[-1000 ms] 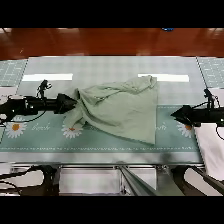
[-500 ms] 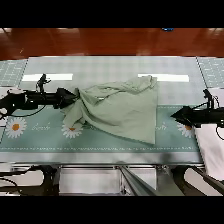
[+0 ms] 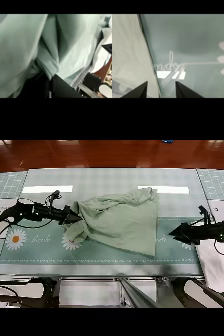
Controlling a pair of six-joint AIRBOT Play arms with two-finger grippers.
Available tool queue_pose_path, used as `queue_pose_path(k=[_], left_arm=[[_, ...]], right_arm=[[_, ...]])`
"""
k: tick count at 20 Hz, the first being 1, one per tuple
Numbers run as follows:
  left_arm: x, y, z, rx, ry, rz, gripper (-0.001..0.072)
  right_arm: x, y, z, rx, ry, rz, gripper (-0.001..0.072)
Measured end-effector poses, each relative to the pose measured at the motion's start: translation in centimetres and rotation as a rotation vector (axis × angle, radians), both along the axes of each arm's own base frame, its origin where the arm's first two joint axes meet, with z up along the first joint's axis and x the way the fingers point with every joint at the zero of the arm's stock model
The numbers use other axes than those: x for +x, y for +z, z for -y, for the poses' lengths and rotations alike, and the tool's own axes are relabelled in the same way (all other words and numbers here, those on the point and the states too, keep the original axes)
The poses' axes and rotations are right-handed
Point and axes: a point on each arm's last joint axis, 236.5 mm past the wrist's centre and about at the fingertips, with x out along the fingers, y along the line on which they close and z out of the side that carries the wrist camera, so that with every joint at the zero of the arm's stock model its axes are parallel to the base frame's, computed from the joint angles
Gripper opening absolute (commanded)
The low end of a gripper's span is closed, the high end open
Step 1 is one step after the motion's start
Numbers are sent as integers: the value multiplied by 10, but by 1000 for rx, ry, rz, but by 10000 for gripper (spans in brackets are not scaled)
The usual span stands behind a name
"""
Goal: Fold the shirts.
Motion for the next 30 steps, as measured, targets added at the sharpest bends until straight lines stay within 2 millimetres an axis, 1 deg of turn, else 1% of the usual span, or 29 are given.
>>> queue_pose_path(k=[3, 6, 7, 12, 13, 14, 15, 16, 17, 19, 20, 21, 22, 23, 24, 25, 26, 27, 28, 29, 30], left_arm=[[0, 10, -1, -1, -34, 18, 20], [0, 17, -1, -3, -45, 22, 20], [1, 17, -1, -2, -44, 20, 20], [1, 20, -1, -2, -45, 17, 21], [1, 19, -1, -2, -45, 17, 21], [1, 20, -1, -3, -43, 14, 20], [1, 20, -1, -3, -41, 11, 21], [1, 20, -1, -3, -39, 8, 20], [1, 21, -1, -4, -40, 7, 20], [3, 28, -3, -5, -39, 19, 20], [7, 38, -5, -3, -38, 45, 20], [13, 52, -10, 1, -31, 84, 20], [21, 71, -15, 6, -23, 129, 20], [32, 96, -23, 21, -3, 199, 20], [44, 128, -31, 39, 15, 282, 20], [53, 163, -38, 58, 32, 370, 20], [61, 199, -44, 80, 52, 455, 20], [65, 236, -49, 103, 68, 543, 20], [66, 274, -51, 124, 80, 630, 20], [62, 313, -52, 149, 86, 716, 20], [56, 350, -52, 175, 93, 803, 20]], right_arm=[[-20, -9, -15, 50, 5, -68, 403], [-39, -18, -36, 71, 56, -126, 403], [-42, -21, -42, 68, 77, -136, 403], [-43, -36, -77, 52, 165, -141, 403], [-40, -38, -86, 66, 170, -140, 385], [-34, -40, -95, 75, 173, -130, 291], [-27, -42, -102, 72, 177, -113, 170], [-15, -43, -108, 63, 182, -82, 18], [-3, -39, -115, 65, 189, -50, 24], [24, -18, -132, 80, 241, 36, 23], [42, -3, -135, 75, 259, 97, 23], [60, 18, -139, 71, 286, 163, 23], [80, 48, -141, 56, 314, 244, 22], [100, 80, -140, 31, 333, 333, 22], [122, 119, -136, -14, 341, 436, 22], [140, 163, -131, -61, 348, 541, 22], [152, 207, -128, -99, 355, 640, 22], [159, 251, -125, -137, 359, 734, 22], [160, 297, -121, -176, 361, 830, 22], [157, 341, -117, -213, 361, 920, 23], [150, 378, -114, -246, 361, 999, 23]])
